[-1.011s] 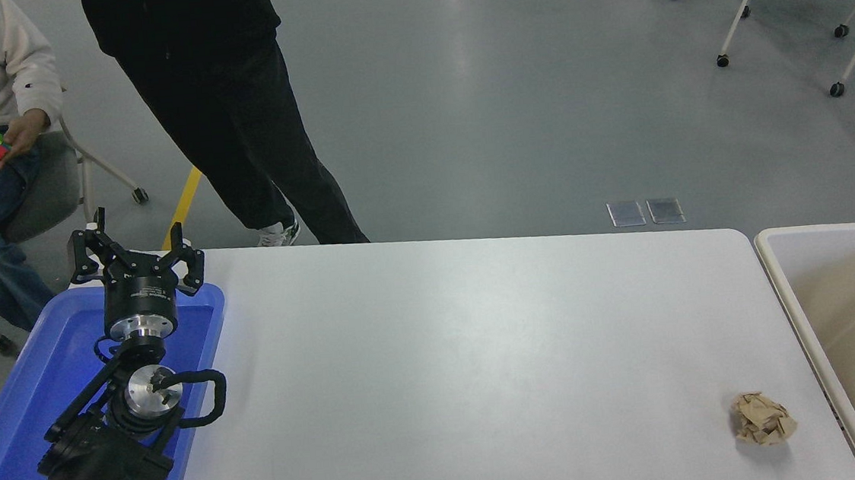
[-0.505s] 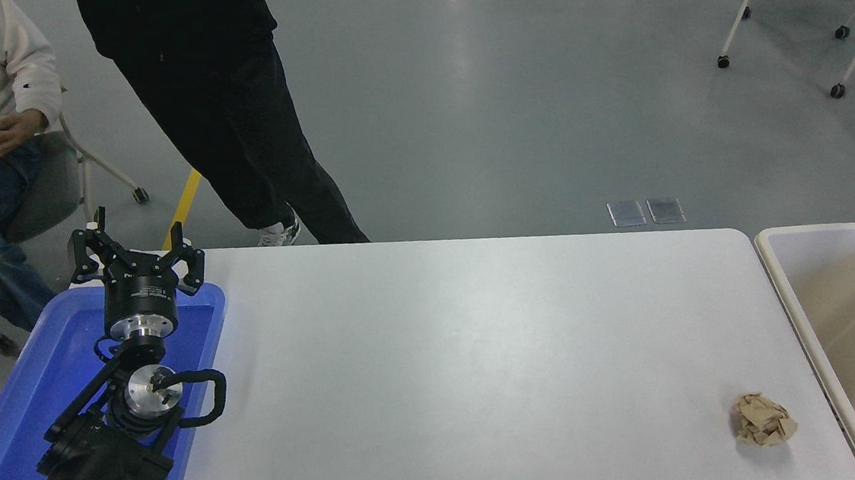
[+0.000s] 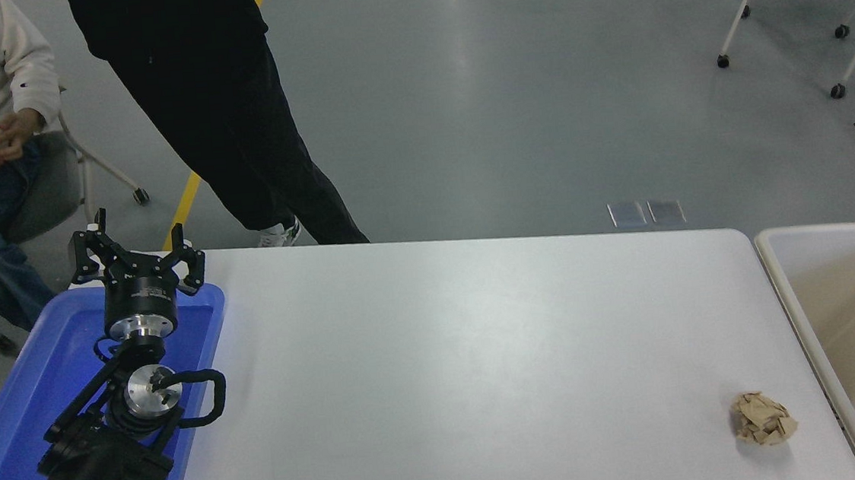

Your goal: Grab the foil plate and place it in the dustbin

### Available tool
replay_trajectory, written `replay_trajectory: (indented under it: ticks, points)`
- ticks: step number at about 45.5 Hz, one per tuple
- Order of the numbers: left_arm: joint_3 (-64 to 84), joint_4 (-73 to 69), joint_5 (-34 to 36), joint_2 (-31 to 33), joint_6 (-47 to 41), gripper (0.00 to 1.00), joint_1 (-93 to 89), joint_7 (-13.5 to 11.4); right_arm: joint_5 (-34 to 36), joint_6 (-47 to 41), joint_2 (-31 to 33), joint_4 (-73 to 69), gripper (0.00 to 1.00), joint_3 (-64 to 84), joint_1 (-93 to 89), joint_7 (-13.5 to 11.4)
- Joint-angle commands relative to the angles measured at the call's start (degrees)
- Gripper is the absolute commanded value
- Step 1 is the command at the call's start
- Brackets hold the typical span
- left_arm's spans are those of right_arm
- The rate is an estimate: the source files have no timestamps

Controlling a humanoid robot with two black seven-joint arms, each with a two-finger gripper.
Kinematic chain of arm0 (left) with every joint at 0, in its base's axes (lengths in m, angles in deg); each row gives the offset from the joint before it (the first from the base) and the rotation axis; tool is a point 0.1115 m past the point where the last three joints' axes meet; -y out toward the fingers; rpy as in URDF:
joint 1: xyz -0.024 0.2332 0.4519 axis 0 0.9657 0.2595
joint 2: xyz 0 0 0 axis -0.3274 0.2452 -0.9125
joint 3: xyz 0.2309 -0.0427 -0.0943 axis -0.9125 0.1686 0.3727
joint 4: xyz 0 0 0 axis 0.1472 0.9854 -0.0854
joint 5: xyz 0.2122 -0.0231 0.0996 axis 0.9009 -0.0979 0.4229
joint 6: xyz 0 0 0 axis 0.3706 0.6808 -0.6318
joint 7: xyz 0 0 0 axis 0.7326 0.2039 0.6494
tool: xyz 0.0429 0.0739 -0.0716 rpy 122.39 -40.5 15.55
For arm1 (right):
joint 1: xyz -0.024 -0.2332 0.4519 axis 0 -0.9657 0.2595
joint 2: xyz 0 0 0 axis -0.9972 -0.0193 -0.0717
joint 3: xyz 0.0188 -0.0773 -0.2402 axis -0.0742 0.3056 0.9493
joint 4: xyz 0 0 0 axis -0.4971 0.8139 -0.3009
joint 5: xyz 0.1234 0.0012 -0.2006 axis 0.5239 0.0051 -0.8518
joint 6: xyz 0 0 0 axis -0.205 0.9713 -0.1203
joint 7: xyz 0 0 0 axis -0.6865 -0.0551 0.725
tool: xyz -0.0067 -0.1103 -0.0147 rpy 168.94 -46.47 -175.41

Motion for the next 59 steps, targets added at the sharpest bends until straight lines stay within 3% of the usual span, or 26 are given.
replay_trajectory:
  ticks: [1, 8, 16, 27, 40, 50, 59]
  points:
    - [0.0, 0.0, 0.0, -0.08, 0.0, 0.99, 0.0, 0.03, -1.17, 2.73, 1.07, -10.58, 1.0, 19.79, 17.58, -0.33]
    - [0.0, 0.0, 0.0, 0.01, 0.0, 0.99, 0.0, 0.03, 1.47, 3.97, -2.71, -12.68, 1.0, 30.08, 25.14, -0.15]
    - [0.0, 0.0, 0.0, -0.08, 0.0, 0.99, 0.0, -0.06, 2.7, 3.88, -4.12, -28.84, 1.0, 44.75, 42.35, 0.02]
    - [0.0, 0.0, 0.0, -0.08, 0.0, 0.99, 0.0, -0.06, 2.7, 1.25, -7.28, -38.52, 1.0, 53.2, 55.29, 0.02]
    - [0.0, 0.0, 0.0, 0.01, 0.0, 0.99, 0.0, -0.06, 2.79, -6.13, -14.31, -46.43, 1.0, 53.56, 59.07, 1.69]
    - [0.0, 0.0, 0.0, -0.08, 0.0, 0.99, 0.0, -0.06, 3.05, -15.88, -15.72, -48.62, 1.0, 53.21, 61.62, 1.69]
    - [0.0, 0.0, 0.0, 0.01, 0.0, 0.99, 0.0, -0.06, 4.1, -20.81, -22.13, -48.62, 1.0, 50.58, 62.5, 1.69]
